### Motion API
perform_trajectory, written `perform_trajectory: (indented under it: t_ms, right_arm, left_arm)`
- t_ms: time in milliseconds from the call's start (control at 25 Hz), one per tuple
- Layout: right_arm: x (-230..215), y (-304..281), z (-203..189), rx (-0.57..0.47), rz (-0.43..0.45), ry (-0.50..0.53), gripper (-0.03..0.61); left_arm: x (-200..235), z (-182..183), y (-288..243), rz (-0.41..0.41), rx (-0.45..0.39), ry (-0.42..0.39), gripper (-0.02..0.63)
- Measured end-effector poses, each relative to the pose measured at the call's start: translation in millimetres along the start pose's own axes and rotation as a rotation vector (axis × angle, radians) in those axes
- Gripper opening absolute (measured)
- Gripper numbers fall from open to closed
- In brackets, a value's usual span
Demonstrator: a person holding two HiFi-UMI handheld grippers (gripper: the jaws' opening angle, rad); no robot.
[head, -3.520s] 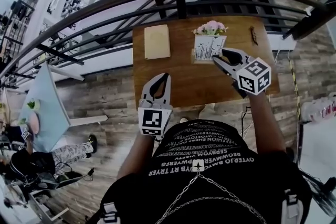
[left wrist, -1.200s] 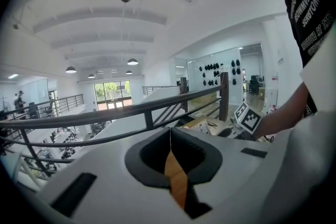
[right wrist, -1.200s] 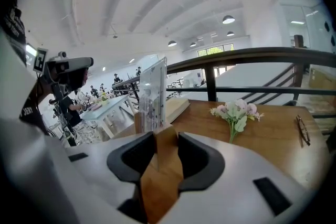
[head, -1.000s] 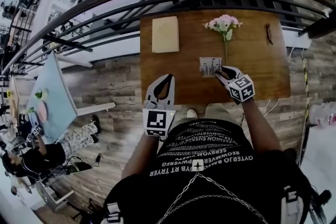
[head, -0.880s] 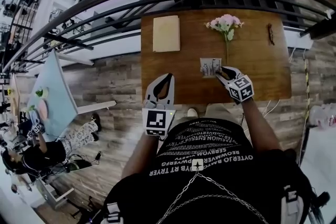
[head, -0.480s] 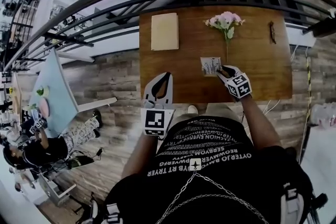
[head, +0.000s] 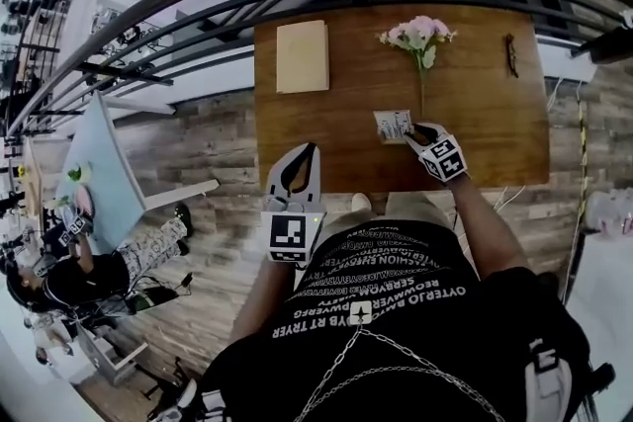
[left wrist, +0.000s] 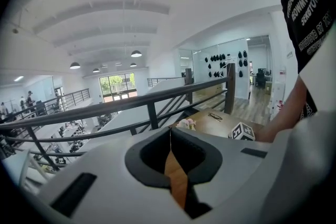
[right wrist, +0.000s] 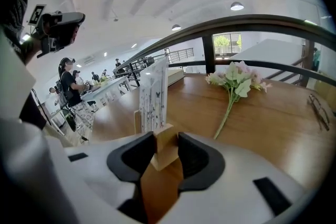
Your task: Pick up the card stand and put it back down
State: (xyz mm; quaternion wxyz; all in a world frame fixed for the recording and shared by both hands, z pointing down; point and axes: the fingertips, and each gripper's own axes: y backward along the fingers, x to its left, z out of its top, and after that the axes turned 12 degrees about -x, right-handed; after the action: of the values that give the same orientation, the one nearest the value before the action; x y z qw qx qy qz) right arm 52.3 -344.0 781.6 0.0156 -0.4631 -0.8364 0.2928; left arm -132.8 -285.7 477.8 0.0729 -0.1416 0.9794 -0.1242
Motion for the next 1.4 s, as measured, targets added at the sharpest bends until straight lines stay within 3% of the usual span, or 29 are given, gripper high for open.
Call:
perform_trajectory:
  t_ms: [400, 560, 760, 920, 1160, 1400]
  right_arm:
    - [3, 1, -23, 0.054, -0.005, 0.132, 0.157]
    - [5, -1, -38, 0.126, 0.0, 0.174, 0.17]
    - [6, 23, -24, 0.139, -0.038, 0.167, 0.202]
    - [5, 57, 0, 0.073, -0.133, 0.154, 0.188]
    - [11, 110, 56, -0.082, -0.3, 0.09, 0.027]
    - [51, 171, 141, -0.324, -0.346, -0.035, 0.014]
  left_arm:
    - [1, -3, 10, 0.015, -0.004, 0.006, 0.028]
    - [2, -3, 17, 0.01, -0.016, 0.009, 0.028]
    - [1, 4, 19, -0.007, -0.062, 0.01, 0.028]
    - [-2, 14, 24, -0.015, -0.114, 0.01, 0.028]
    - [4, 32, 31, -0.069, -0.205, -0.014, 0.028]
    - [-6, 45, 46, -0.18, -0.239, -0.052, 0.028]
